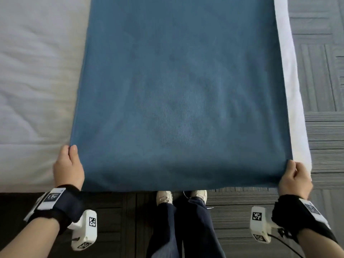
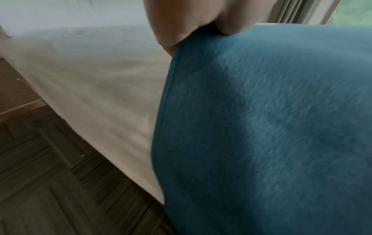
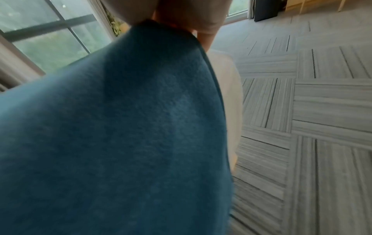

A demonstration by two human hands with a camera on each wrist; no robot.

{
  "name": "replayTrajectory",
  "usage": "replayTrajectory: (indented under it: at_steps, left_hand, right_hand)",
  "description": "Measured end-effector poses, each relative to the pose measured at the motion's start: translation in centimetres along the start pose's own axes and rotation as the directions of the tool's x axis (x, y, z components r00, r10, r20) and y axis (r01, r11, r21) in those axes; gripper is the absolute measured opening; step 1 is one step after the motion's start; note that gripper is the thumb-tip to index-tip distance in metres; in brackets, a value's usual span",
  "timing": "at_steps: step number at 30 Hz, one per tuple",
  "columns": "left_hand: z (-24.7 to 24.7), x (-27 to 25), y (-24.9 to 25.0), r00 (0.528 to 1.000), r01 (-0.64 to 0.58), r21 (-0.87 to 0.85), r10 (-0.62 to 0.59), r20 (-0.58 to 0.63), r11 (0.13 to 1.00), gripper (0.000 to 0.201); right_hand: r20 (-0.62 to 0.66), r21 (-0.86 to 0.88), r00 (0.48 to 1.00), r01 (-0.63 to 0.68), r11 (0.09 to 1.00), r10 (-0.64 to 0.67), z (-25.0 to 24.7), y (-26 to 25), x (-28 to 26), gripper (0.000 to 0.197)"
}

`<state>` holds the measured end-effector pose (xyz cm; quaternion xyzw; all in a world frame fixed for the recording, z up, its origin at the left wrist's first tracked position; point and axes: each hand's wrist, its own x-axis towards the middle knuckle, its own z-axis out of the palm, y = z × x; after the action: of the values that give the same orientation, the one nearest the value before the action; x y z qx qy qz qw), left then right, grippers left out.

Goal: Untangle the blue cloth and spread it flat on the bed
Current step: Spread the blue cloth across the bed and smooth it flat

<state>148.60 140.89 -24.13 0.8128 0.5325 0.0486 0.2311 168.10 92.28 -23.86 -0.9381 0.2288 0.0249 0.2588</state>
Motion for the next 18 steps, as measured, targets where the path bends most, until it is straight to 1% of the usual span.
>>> replayTrajectory:
  at_steps: [1, 2, 4, 6, 8, 11, 13, 15, 18]
  left_hand:
    - [-0.1, -0.4, -0.6, 1.000, -0.007, 0.009, 0.007, -0.010, 1.000, 0.030]
    - [0.0, -0.6, -1.2, 1.000, -0.007, 0.026, 0.007, 0.002, 1.000, 0.030]
    - [0.3, -1.1, -1.9, 0.998, 0.018, 0.084, -0.022, 0.058, 0.996, 0.031]
    - [0.5, -1.2, -2.1, 0.995, 0.051, 0.116, -0.060, 0.081, 0.992, 0.032]
    - [0.5, -1.1, -1.8, 0.993, 0.084, 0.101, -0.092, 0.075, 0.991, 0.032]
    - [0.2, -0.4, -0.8, 0.987, 0.155, -0.013, -0.154, 0.052, 0.988, 0.031]
    - [0.1, 0.4, -0.2, 0.989, 0.139, -0.059, -0.136, 0.065, 0.988, 0.031]
    - [0.0, 0.9, -0.2, 0.991, 0.114, -0.065, -0.109, 0.072, 0.991, 0.029]
    - [-0.3, 0.6, -1.4, 0.994, 0.098, -0.046, -0.096, 0.047, 0.994, 0.026]
  right_hand:
    - [0.027, -0.028, 1.000, -0.015, 1.000, 0.016, 0.0, 0.5, -0.2, 0.041]
    - [0.083, -0.064, 0.996, -0.027, 0.998, 0.033, 0.2, 0.9, -0.1, 0.039]
    - [0.215, -0.141, 0.974, -0.042, 0.989, 0.072, 0.4, 1.4, 0.4, 0.032]
    - [0.263, -0.146, 0.963, -0.024, 0.989, 0.062, 0.7, 1.4, 1.0, 0.030]
    - [0.234, -0.117, 0.972, 0.010, 0.993, 0.018, 0.6, 1.3, 1.4, 0.029]
    - [0.213, -0.034, 0.977, 0.026, 0.999, -0.018, 0.7, 0.3, 1.6, 0.025]
    - [0.188, -0.001, 0.982, 0.015, 1.000, -0.015, 1.1, -0.8, 2.2, 0.027]
    - [0.150, -0.005, 0.988, 0.032, 0.999, -0.031, 1.3, -1.3, 3.0, 0.029]
    - [0.130, 0.008, 0.991, 0.037, 0.999, -0.037, 1.1, -0.6, 3.1, 0.027]
